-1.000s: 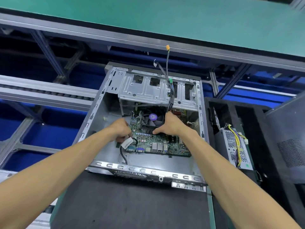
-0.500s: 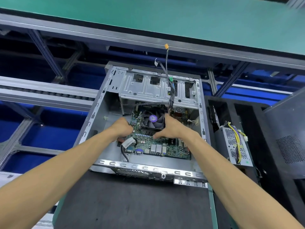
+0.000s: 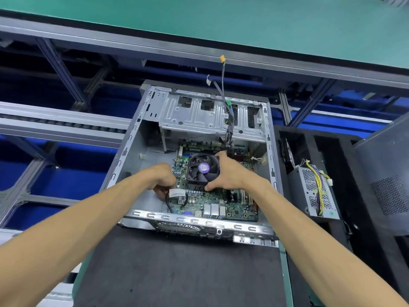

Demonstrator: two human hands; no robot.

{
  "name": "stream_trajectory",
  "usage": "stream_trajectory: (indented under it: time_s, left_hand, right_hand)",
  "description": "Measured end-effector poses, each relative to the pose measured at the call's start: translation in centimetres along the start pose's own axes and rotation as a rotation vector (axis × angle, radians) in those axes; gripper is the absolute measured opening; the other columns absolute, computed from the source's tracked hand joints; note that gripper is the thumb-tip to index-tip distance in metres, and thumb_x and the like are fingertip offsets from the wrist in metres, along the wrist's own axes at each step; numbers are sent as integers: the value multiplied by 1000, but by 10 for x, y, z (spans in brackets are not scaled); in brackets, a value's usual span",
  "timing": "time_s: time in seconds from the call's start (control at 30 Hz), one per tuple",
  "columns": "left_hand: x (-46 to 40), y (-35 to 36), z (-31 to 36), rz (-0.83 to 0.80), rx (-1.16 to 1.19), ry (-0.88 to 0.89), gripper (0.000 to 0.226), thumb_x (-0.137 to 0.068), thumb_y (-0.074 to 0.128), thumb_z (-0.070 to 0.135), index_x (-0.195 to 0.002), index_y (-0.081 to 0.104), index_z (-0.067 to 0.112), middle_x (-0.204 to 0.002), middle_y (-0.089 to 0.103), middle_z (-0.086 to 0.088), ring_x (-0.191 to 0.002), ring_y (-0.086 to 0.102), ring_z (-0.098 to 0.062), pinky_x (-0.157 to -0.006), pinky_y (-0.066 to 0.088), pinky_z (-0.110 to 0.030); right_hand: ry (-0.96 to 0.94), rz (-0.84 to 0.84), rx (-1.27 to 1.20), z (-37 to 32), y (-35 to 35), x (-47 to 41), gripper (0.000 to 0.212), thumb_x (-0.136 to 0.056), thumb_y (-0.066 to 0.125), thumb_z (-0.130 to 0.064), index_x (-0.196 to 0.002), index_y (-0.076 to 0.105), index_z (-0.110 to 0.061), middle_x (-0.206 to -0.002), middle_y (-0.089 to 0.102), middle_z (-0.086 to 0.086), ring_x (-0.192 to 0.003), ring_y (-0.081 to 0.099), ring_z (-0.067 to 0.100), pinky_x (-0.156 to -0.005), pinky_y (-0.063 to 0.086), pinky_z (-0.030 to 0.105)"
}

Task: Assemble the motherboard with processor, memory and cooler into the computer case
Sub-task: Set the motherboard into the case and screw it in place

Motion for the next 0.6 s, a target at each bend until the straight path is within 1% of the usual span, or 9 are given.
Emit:
stream_trajectory:
  time_s: [0.1, 0.17, 0.2, 0.3, 0.37, 0.4, 0.5, 0.53, 0.6]
  left_hand:
    - [0, 1, -1, -18, -13, -13, 10, -83, 65, -9, -85, 56, -4, -64, 64, -21, -51, 67, -31, -58, 62, -42]
    - [0, 2, -2, -31, -34, -23, 5, -85, 65, -7, -84, 61, -7, -61, 64, -20, -51, 66, -31, -65, 62, -48]
    - [0, 2, -3, -31, -47, -24, 4, -85, 65, -5, -84, 62, -8, -59, 63, -20, -49, 64, -30, -66, 62, -49]
    - [-2, -1, -2, 6, -82, 10, 12, -85, 68, 0, -89, 66, -11, -61, 68, -20, -49, 66, -30, -63, 62, -49]
    - [-3, -4, 1, 38, -85, 43, 15, -86, 68, 4, -93, 66, -9, -65, 71, -19, -53, 70, -30, -63, 62, -46]
    - [-4, -4, 2, 53, -86, 55, 17, -87, 68, 7, -94, 66, -8, -63, 70, -17, -51, 69, -28, -64, 62, -43]
    - [-7, -5, 1, 61, -39, 44, 18, -92, 68, 12, -90, 62, -6, -52, 62, -9, -41, 57, -18, -55, 58, -33]
    - [-8, -4, 0, 47, -23, 35, 18, -94, 66, 13, -91, 59, -3, -54, 60, -8, -42, 54, -17, -54, 56, -31]
    - [-9, -4, 0, 21, -10, 28, 16, -98, 59, 13, -98, 56, -2, -66, 59, -11, -48, 53, -18, -57, 56, -32]
  right_hand:
    - [-4, -9, 21, -2, 3, 4, 116, -67, 93, -40, -150, 19, -7, -136, 54, 13, -113, 57, 27, -93, 50, 35]
    - [-5, -29, 33, -3, 4, 5, 120, -65, 93, -45, -150, 18, -7, -142, 49, 14, -121, 54, 30, -100, 47, 37]
    - [-1, -45, 25, -3, 5, 5, 121, -65, 92, -48, -151, 17, -8, -144, 47, 14, -124, 53, 30, -103, 46, 37]
    - [-2, -53, 18, -3, 5, 6, 121, -64, 88, -60, -151, 18, -12, -147, 43, 13, -127, 49, 30, -102, 43, 36]
    - [-13, -24, 50, -2, 5, 6, 118, -64, 88, -60, -151, 19, -20, -148, 37, 14, -131, 42, 31, -108, 40, 42]
    - [-19, -18, 56, -2, 6, 6, 116, -64, 89, -58, -150, 20, -22, -148, 38, 14, -129, 42, 30, -107, 40, 42]
    - [-40, -3, 66, -3, 4, 6, 112, -64, 90, -55, -147, 26, -18, -138, 52, 11, -110, 49, 23, -90, 42, 33]
    - [-42, 8, 74, -4, 3, 5, 110, -63, 90, -56, -146, 28, -17, -135, 54, 10, -108, 50, 23, -87, 42, 32]
    - [-44, 34, 93, -5, 0, 6, 109, -63, 89, -58, -144, 30, -16, -132, 55, 11, -107, 51, 24, -85, 43, 33]
Point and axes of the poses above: each hand's wrist, its own x-axis away from the middle knuckle, its own y-axis out of the palm, z = x × y, the point moved 6 cm from there along -x, towards the middle knuckle
